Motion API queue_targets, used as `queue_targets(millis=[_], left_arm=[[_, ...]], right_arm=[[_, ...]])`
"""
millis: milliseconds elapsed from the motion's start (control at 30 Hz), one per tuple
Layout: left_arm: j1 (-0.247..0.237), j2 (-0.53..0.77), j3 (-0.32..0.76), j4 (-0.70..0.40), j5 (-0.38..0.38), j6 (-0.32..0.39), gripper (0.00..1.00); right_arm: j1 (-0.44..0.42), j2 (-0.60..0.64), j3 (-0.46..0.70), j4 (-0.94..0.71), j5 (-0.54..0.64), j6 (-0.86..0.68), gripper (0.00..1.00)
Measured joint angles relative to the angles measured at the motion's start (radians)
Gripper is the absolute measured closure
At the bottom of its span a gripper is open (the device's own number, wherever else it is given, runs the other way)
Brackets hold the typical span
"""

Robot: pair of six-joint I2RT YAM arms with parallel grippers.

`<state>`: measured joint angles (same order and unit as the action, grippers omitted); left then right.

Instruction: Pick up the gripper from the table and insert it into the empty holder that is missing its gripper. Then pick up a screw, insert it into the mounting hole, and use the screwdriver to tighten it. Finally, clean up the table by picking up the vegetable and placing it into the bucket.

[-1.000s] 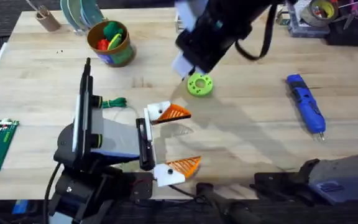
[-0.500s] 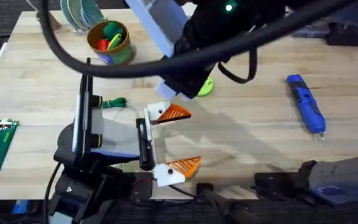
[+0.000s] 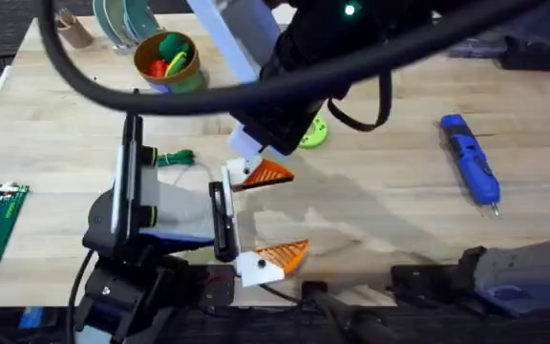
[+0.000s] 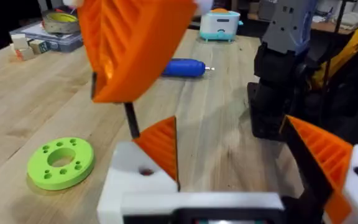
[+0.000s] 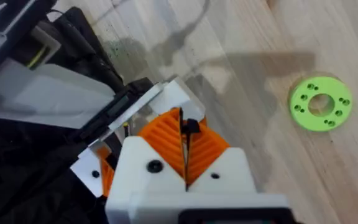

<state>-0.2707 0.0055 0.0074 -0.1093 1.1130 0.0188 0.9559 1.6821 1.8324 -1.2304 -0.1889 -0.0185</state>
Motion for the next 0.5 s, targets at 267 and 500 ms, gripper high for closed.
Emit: queue_targets(millis=[267, 500], left_arm=[[0.0, 0.0, 0.0, 0.0, 0.0, 0.0, 0.008], [0.0, 0.0, 0.0, 0.0, 0.0, 0.0, 0.008]], right_arm=[[0.018, 0.014, 0.0, 0.0, 0.0, 0.0, 0.993], [0.019, 0.032, 0.0, -0.001, 0.002, 0.003, 0.993]])
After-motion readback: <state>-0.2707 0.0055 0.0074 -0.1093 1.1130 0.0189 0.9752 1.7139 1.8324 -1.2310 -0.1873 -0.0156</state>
